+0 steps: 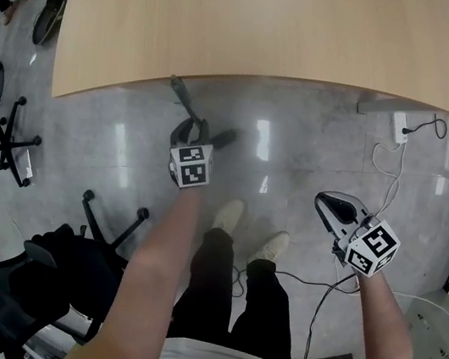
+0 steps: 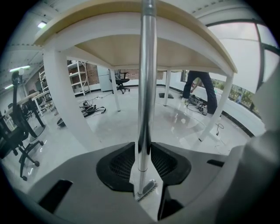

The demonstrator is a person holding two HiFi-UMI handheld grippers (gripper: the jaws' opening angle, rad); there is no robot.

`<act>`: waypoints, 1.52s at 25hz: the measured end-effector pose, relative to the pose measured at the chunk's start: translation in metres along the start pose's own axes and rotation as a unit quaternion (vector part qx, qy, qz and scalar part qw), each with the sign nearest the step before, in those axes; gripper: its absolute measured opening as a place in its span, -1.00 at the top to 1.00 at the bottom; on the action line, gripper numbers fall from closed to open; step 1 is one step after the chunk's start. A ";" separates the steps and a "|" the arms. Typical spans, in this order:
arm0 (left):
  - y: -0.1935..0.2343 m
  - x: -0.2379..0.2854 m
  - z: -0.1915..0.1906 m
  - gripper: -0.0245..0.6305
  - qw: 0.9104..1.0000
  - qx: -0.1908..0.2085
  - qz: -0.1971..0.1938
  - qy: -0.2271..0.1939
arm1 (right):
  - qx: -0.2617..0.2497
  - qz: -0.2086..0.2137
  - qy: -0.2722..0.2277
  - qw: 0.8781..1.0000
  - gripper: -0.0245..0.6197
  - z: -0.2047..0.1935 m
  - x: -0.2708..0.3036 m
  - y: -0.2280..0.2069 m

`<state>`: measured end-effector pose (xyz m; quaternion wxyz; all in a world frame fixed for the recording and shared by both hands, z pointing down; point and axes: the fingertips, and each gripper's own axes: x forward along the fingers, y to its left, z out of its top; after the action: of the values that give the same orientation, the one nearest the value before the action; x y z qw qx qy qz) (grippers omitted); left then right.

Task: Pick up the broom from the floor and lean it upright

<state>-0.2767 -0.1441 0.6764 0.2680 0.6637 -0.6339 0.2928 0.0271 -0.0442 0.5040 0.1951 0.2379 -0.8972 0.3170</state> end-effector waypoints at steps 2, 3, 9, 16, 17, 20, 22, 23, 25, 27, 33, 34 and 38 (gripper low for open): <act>0.000 0.000 0.004 0.56 1.000 0.005 0.001 -0.002 | 0.005 -0.002 -0.005 1.000 0.84 0.000 -0.002 -0.001; 0.000 0.000 0.006 0.54 1.000 0.006 0.001 -0.002 | 0.006 -0.002 -0.007 1.000 0.84 0.001 -0.002 -0.001; 0.003 -0.005 0.015 0.46 1.000 0.021 0.001 -0.011 | -0.002 0.001 -0.007 1.000 0.84 0.009 -0.004 0.001; -0.003 -0.053 0.053 0.40 0.998 0.041 -0.014 -0.046 | -0.014 0.001 -0.007 1.000 0.84 0.032 -0.018 0.011; -0.004 -0.064 0.059 0.40 0.998 0.039 -0.014 -0.050 | -0.016 -0.001 -0.004 1.000 0.84 0.038 -0.024 0.012; 0.000 -0.096 0.072 0.40 0.998 0.029 -0.018 -0.058 | -0.024 -0.004 0.003 1.000 0.84 0.054 -0.031 0.019; 0.005 -0.118 0.075 0.40 0.998 0.027 -0.020 -0.059 | -0.030 -0.003 0.003 1.000 0.84 0.065 -0.034 0.025; 0.008 -0.128 0.075 0.40 0.998 0.027 -0.020 -0.058 | -0.033 -0.001 0.002 0.999 0.84 0.073 -0.035 0.028; 0.012 -0.152 0.086 0.42 0.997 0.021 -0.021 -0.068 | -0.043 0.007 -0.001 0.999 0.84 0.088 -0.040 0.035; 0.018 -0.181 0.098 0.45 0.996 0.008 -0.028 -0.088 | -0.055 0.016 0.000 0.998 0.84 0.101 -0.046 0.045; 0.026 -0.267 0.099 0.78 0.989 -0.051 -0.088 -0.104 | -0.075 0.047 -0.002 0.996 0.84 0.139 -0.060 0.082; 0.023 -0.281 0.098 0.79 0.988 -0.061 -0.097 -0.106 | -0.074 0.049 -0.008 0.996 0.84 0.145 -0.066 0.086; 0.026 -0.331 0.106 0.83 0.982 -0.082 -0.113 -0.131 | -0.075 0.053 -0.045 0.995 0.84 0.172 -0.073 0.097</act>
<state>-0.3061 0.0038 0.3622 0.2671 0.7394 -0.6066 0.1181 -0.0020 -0.0694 0.2968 0.1544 0.1889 -0.9377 0.2473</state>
